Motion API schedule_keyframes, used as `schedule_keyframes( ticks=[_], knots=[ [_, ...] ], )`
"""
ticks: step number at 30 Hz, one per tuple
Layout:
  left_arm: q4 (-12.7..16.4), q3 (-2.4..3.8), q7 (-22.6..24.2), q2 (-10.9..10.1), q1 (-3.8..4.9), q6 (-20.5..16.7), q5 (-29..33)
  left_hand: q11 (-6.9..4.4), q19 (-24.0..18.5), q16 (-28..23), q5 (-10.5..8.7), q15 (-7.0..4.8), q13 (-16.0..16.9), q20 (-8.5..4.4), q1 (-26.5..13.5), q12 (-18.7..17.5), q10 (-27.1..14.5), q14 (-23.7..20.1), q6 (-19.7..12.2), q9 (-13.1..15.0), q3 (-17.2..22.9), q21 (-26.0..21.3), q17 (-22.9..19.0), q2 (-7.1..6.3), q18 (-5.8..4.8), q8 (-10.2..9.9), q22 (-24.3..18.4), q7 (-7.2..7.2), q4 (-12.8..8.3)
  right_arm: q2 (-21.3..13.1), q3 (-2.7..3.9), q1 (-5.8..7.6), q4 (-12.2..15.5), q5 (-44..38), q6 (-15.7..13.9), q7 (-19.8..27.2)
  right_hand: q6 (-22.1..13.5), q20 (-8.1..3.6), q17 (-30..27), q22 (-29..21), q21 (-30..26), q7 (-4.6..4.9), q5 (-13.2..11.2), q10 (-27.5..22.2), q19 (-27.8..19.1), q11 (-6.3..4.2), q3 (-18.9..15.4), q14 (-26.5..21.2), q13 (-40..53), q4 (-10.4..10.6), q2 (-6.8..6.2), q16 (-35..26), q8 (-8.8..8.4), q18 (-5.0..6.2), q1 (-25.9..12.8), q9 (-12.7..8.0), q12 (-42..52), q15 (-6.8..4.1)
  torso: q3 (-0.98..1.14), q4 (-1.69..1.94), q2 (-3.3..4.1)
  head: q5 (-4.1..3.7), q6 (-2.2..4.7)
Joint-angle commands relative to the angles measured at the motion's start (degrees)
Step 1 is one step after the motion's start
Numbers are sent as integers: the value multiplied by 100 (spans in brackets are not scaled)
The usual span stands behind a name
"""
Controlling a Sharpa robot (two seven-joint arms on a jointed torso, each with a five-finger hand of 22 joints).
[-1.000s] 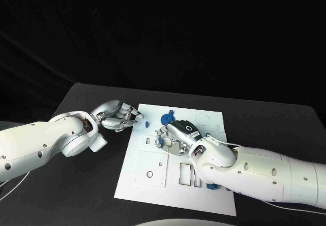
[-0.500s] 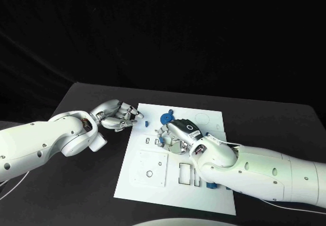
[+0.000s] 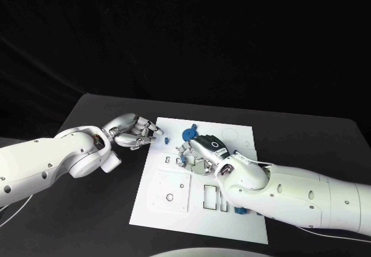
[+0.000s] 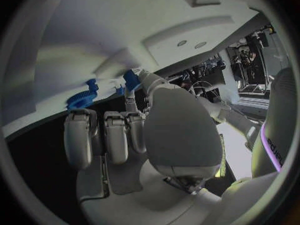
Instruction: Assemble the parts on the task board
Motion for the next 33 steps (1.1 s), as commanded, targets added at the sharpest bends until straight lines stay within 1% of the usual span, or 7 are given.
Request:
schedule_keyframes(
  ticks=[1, 6, 7, 8, 9, 16, 33],
  knots=[
    [15, 5, 20, 9, 6, 106, -19, 3, -30, 24, -6, 27, -5, 22, -7, -37, -18, 248, 23, 6, 14, 22, 577, -41, -89, -24, 1, 20, 16, 5, -3, -8, -7, -92, 127, -99, 2, -40, 1510, 1101, -26, 5, 27, 436, 230, -11, -45, 607, 1280, 22, -20, 32, 18, -95, -41, -1, -28, -18, -1, 5, 0, 1, -10],
    [15, 5, 13, 7, 6, 119, -26, 3, -30, 24, -6, 27, -5, 22, -7, -37, -18, 248, 23, 6, 14, 22, 577, -41, -89, -24, 1, 20, 16, 5, -3, -8, -15, -96, 171, -140, -6, -37, 1510, 1095, -38, 9, 28, 432, 224, -7, -75, 607, 1274, 47, -32, 32, 13, -92, -67, -4, -37, -16, 1, 2, 0, 5, -14],
    [15, 5, 10, 7, 6, 122, -27, 3, -30, 24, -6, 27, -5, 22, -7, -37, -18, 248, 23, 6, 14, 22, 577, -41, -89, -24, 1, 20, 16, 5, -3, -8, -15, -97, 180, -149, -10, -38, 1510, 1093, -41, 9, 129, 432, 223, -8, -73, 607, 1275, 55, -31, 32, 11, -91, -63, -6, -37, -16, 2, 2, 1, 5, -15],
    [14, 5, 9, 7, 6, 123, -27, 3, -30, 24, -6, 27, -5, 22, -7, -37, -18, 248, 23, 6, 14, 22, 577, -41, -89, -24, 1, 20, 16, 5, -3, -8, -15, -98, 182, -153, -21, -39, 1510, 1090, -48, 8, 358, 432, 220, -10, -68, 607, 1276, 72, -31, 32, 4, -89, -54, -10, -37, -18, 2, 0, 2, 7, -17],
    [13, 5, 7, 7, 6, 126, -28, 3, -30, 24, -6, 27, -5, 22, -7, -37, -18, 248, 23, 6, 14, 22, 577, -41, -89, -24, 1, 20, 16, 5, -3, -8, -15, -99, 183, -158, -18, -37, 1510, 1089, -51, 7, 375, 429, 218, -10, -72, 607, 1272, 78, -34, 32, 6, -89, -54, -10, -43, -18, 3, -2, 0, 9, -16],
    [-6, 5, -2, 5, 6, 134, -29, 7, -35, 26, -10, 34, -2, 32, -15, -33, -8, 249, 33, 8, 11, 22, 581, -36, -87, -28, -1, 22, 19, -5, -3, -8, 0, -101, 90, -147, -24, -36, 1510, 1084, -61, 11, 379, 422, 214, -7, -88, 607, 1262, 89, -49, 32, 3, -87, -64, -12, -58, -16, 6, -1, -1, 8, -14],
    [-60, 5, -11, 13, 6, 140, -31, 7, -35, 26, -10, 34, -2, 32, -15, -33, -8, 249, 33, 8, 11, 22, 581, -36, -87, -28, -1, 22, 19, -54, -3, -9, 85, 150, -469, 182, -18, -35, 1510, 1076, -80, 0, 426, 398, 206, -16, -23, 607, 1228, 87, 25, 32, 9, -82, 38, -15, -109, -19, 3, 1, -2, 4, -7]
  ],
)
